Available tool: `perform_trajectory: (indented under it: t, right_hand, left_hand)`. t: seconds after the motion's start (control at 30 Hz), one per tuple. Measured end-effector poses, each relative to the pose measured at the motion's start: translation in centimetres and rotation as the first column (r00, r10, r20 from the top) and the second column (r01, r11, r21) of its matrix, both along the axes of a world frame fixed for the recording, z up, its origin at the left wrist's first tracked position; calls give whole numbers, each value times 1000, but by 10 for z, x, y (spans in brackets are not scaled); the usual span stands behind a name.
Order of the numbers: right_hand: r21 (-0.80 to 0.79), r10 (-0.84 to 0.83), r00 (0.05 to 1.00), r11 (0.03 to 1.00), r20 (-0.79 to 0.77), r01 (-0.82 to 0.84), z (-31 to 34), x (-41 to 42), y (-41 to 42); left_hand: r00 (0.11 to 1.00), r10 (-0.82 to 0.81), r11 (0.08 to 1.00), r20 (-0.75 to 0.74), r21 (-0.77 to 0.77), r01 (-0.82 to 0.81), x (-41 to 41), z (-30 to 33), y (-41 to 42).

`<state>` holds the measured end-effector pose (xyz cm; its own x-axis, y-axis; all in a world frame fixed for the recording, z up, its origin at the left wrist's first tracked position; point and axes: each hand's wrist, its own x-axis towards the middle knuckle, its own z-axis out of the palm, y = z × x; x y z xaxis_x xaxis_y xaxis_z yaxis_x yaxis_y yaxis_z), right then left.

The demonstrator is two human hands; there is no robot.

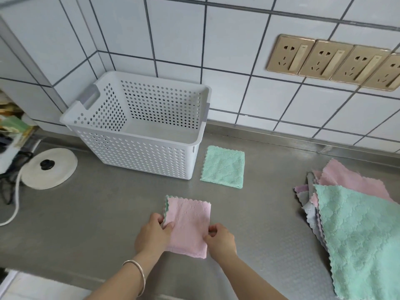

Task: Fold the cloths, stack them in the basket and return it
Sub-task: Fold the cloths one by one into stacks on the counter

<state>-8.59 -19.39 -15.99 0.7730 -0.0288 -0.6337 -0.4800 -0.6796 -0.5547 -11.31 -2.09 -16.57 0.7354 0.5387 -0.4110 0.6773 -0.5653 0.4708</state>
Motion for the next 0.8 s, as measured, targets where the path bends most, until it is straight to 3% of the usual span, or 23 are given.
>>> perform_trajectory:
  t: [0.27,0.6,0.7,0.8]
  right_hand:
    - [57,90,996,994,-27,-88,4,29,97]
    - [8,99,994,995,43,-99,-1,45,146]
    - [3,120,988,993,97,-121,2,39,139]
    - [53,68,979,995,193,-80,4,26,102]
  left_hand:
    - [987,150,988,51,-54,-147,20,-2,99]
    - [987,159,987,-25,-13,-159,41,-9,153]
    - [992,110,974,59,191,-119,40,4,140]
    - [970,-174,900,167,427,88,50,17,103]
